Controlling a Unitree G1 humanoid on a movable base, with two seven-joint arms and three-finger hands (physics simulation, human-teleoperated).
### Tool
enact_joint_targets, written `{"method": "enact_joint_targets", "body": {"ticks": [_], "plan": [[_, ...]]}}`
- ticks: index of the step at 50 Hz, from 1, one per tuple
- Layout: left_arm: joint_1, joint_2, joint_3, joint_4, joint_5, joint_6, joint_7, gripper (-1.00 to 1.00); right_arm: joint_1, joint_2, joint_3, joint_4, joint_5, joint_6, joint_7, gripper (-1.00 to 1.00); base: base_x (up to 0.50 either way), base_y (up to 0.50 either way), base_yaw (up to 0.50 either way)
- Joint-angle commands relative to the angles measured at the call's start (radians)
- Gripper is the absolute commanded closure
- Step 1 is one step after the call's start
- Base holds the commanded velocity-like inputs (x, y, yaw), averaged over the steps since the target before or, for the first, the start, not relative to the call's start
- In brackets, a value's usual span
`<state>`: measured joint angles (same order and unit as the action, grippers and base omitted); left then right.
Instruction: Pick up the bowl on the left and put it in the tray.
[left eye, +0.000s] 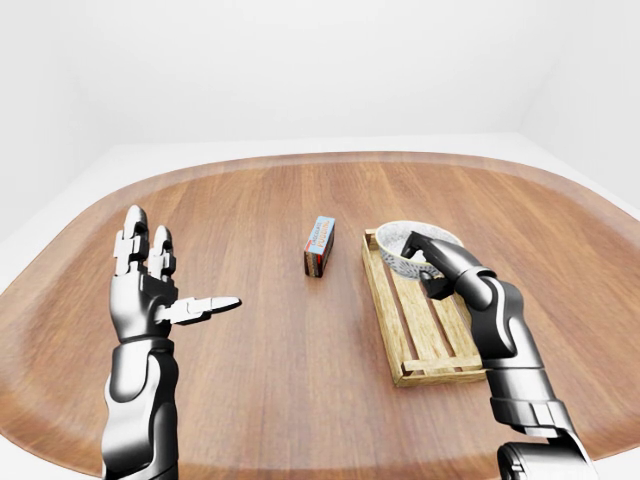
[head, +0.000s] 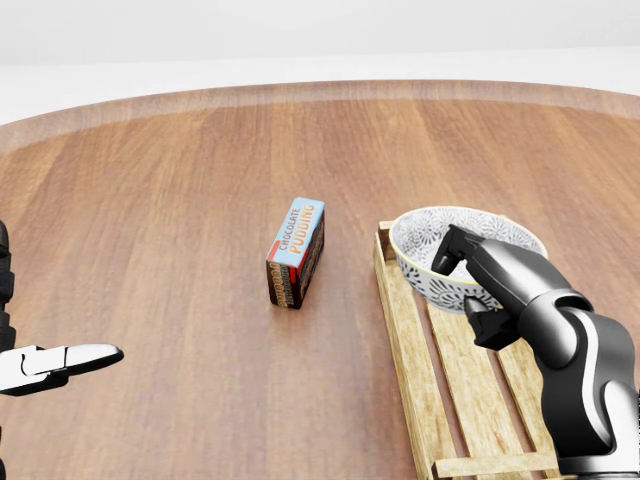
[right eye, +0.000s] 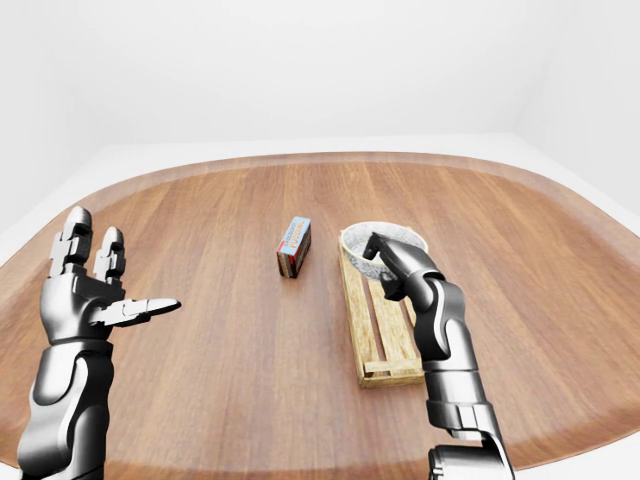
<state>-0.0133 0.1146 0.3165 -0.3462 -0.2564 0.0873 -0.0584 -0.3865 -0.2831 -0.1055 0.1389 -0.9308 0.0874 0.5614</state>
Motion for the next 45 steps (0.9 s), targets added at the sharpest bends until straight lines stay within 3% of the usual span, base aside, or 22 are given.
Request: {"method": "enact_joint_targets", "body": {"ticks": [1, 31, 45], "plan": [[0.0, 0.0, -0.001, 0.001, 0.002, 0.0, 0.0, -1.0, -0.022, -0.015, -0.003, 0.099, -0.057, 0.0, -0.103, 1.0, 0.0, 0.0, 0.0], [0.005, 0.0, 0.005, -0.015, -0.003, 0.0, -0.002, -1.0, -0.078, 0.012, 0.044, 0.308, -0.069, 0.0, -0.245, 1.0, 0.0, 0.0, 0.0], [0.003, -0.002, 0.0, -0.01, 0.003, 0.0, -0.001, -1.0, -0.102, -0.015, 0.04, 0.363, -0.067, 0.0, -0.284, 1.0, 0.0, 0.0, 0.0]]}}
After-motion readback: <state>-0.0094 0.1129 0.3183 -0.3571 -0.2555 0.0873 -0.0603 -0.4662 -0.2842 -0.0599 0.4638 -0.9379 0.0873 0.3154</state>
